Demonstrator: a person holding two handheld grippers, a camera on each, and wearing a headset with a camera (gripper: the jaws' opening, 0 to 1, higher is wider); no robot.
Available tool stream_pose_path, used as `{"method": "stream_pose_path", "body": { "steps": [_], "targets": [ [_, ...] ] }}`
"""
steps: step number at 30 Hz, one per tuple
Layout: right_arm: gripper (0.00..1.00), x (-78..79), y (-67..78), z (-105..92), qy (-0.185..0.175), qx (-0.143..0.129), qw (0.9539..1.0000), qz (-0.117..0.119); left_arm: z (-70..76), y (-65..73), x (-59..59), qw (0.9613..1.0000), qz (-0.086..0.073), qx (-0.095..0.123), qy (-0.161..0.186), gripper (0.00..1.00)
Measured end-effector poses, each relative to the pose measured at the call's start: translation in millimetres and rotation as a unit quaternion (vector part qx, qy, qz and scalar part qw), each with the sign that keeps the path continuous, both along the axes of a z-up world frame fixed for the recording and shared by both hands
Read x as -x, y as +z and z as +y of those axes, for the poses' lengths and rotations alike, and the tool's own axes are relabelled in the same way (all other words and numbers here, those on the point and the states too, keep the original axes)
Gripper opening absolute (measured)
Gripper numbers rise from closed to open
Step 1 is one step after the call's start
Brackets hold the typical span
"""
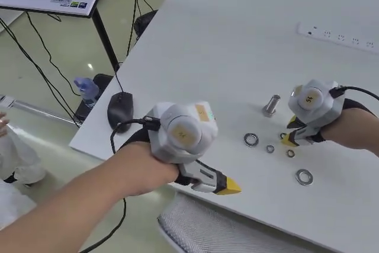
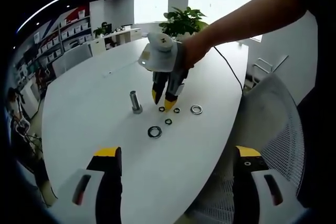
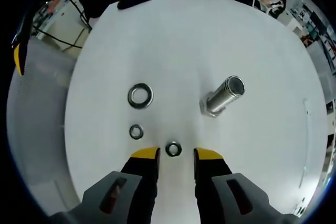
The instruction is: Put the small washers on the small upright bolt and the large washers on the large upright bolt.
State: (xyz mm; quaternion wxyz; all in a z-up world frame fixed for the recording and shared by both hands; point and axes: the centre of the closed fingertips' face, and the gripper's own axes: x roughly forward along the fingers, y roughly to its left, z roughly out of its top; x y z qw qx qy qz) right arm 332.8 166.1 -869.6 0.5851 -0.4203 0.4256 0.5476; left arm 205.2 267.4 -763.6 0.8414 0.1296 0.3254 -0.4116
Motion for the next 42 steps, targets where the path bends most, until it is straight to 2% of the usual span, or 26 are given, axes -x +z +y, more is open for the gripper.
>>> {"method": "stream_pose_path", "body": {
  "steps": [7, 16, 30, 42],
  "targets": [
    [0.24, 2.6, -0.5, 0.2, -0.008, -0.004, 0.9999, 0.007, 1.3, -0.6, 2.9, 1.0000, 0.002, 0.000, 0.002, 0.87],
    [0.17, 2.2, -1.0, -0.2, -0.015, 0.005, 0.9998, 0.007, 3.0, -0.1, 3.4, 1.0000, 0.000, 0.002, 0.006, 0.86],
    [0.14, 4.2, -1.9, 0.9, -0.013, 0.038, 0.9992, 0.001, 5.3, -2.0, 6.7, 1.0000, 0.003, 0.002, 0.009, 0.85],
    [0.13, 3.1, -0.3, -1.9, -0.037, 0.015, 0.9992, 0.003, 5.0, -1.5, 6.5, 1.0000, 0.004, 0.001, 0.009, 0.84]
  ]
}}
